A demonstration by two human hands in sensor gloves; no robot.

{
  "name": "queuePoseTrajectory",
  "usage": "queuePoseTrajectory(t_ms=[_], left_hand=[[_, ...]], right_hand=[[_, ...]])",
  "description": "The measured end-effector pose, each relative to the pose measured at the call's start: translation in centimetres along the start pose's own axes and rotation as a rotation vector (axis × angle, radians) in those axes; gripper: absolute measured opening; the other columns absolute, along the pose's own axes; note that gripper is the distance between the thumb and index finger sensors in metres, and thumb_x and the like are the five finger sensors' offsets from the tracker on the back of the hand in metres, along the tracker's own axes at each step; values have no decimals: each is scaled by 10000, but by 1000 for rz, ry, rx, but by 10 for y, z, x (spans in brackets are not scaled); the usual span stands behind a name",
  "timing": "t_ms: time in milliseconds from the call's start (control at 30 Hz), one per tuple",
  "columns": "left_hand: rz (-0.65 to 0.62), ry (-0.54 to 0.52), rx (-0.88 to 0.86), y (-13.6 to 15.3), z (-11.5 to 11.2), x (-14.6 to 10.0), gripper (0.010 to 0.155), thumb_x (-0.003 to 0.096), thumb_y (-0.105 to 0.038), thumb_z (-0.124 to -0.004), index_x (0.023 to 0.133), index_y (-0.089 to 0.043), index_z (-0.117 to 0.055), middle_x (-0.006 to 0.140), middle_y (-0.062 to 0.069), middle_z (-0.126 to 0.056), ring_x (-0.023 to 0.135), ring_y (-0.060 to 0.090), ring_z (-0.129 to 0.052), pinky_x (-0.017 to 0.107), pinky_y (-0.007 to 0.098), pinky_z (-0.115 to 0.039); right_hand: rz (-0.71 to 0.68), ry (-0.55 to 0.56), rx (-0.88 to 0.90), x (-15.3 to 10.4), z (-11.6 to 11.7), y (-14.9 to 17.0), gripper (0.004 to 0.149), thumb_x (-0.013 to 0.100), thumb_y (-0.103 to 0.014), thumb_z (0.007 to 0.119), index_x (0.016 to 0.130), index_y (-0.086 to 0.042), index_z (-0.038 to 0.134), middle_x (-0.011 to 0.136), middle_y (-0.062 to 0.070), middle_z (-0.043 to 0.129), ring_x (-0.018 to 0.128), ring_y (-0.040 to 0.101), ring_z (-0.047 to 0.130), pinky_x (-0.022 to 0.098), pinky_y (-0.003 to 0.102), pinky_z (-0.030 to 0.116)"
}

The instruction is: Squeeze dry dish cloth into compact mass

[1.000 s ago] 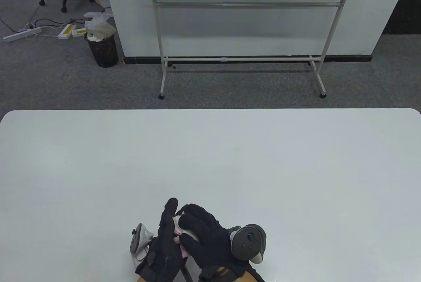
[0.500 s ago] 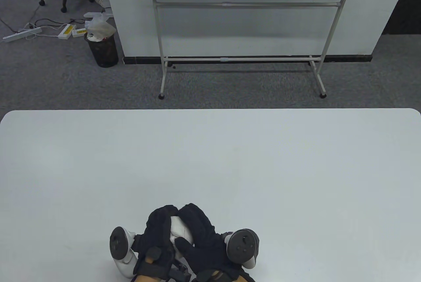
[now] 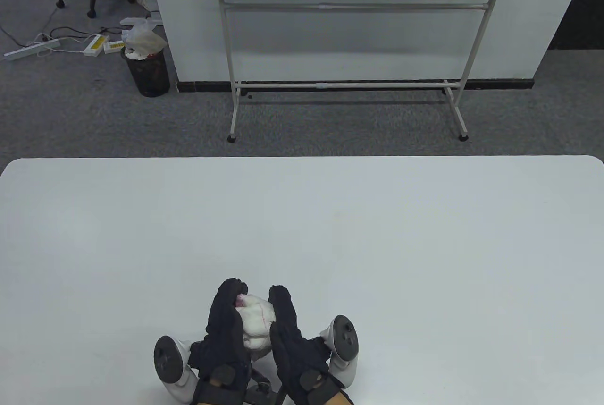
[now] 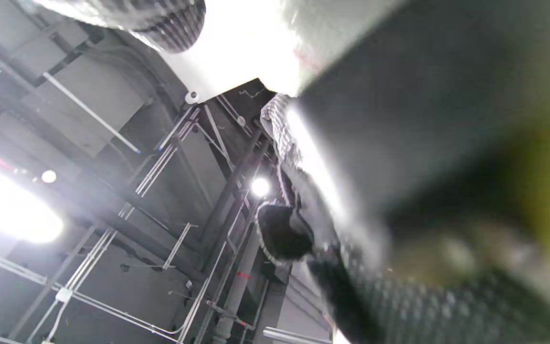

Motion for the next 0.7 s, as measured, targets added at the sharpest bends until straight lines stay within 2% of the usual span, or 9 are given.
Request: queuePoseTrajectory(t_ms=[167, 367, 433, 467, 500, 533, 633, 700], left_hand=[[-13, 101, 67, -2, -10, 0, 606, 591, -556, -547, 1094, -296, -330, 1152, 9, -90, 1061, 356, -114, 732, 598, -254], [-30, 176, 98, -2, -20, 1, 695, 578, -623, -531, 1093, -271, -225, 1127, 17, 15, 1043, 336, -26, 719, 574, -190], [-14, 220, 84, -1, -25, 1, 693, 586, -623, -497, 1092, -264, -188, 1115, 14, 46, 1030, 322, 5, 708, 559, -168], [29, 288, 43, 2, -32, -2, 691, 595, -637, -454, 1094, -265, -153, 1106, 19, 71, 1016, 314, 23, 701, 536, -168], [67, 369, -54, 4, -40, -8, 704, 590, -636, -446, 1072, -289, -69, 1074, -16, 161, 989, 278, 127, 654, 530, -40], [99, 366, -128, 4, -38, -14, 709, 583, -630, -465, 1059, -323, -38, 1057, -67, 210, 976, 228, 197, 648, 504, 38], [84, 334, -39, 4, -28, -12, 709, 581, -633, -473, 1068, -304, -76, 1077, -36, 149, 992, 255, 127, 663, 513, -34], [86, 329, -35, 4, -25, -10, 708, 578, -641, -461, 1066, -307, -73, 1080, -36, 137, 996, 257, 115, 667, 511, -48]], right_hand=[[-60, 43, -161, 0, -13, -11, 777, 548, -638, 510, 1053, -274, 45, 1072, -1, -125, 996, 295, -159, 692, 539, 33], [-59, 12, -225, -2, -17, -12, 772, 542, -642, 500, 1055, -282, 48, 1074, -16, -127, 996, 280, -166, 694, 535, 28], [-41, -21, -219, -2, -13, -9, 776, 537, -656, 483, 1056, -277, 48, 1074, -15, -126, 998, 281, -157, 695, 537, 41], [14, -81, -180, -4, -4, -2, 776, 537, -682, 425, 1057, -268, 25, 1078, 11, -117, 1006, 303, -122, 696, 542, 84], [60, -156, -61, -8, 8, 4, 776, 530, -694, 396, 1016, -308, -70, 1061, 13, -159, 992, 296, -157, 667, 538, 30], [89, -135, 40, -12, 11, 6, 778, 514, -674, 458, 993, -356, -65, 1045, -49, -188, 980, 232, -220, 659, 506, -54], [72, -139, -98, -7, 11, 7, 770, 514, -675, 426, 1004, -327, -54, 1056, -17, -158, 991, 264, -172, 672, 522, 9], [70, -126, -83, -5, 13, 9, 768, 523, -672, 421, 1002, -327, -69, 1049, -15, -176, 982, 271, -187, 665, 524, -1]])
Point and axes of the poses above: the tracker on the back of each hand, its own y axis roughly to the little-finger side, its own x axis roughly from the wrist to the fingertips, z = x × y, the point moved 1 cm from there along x, roughly from the wrist to the fingertips
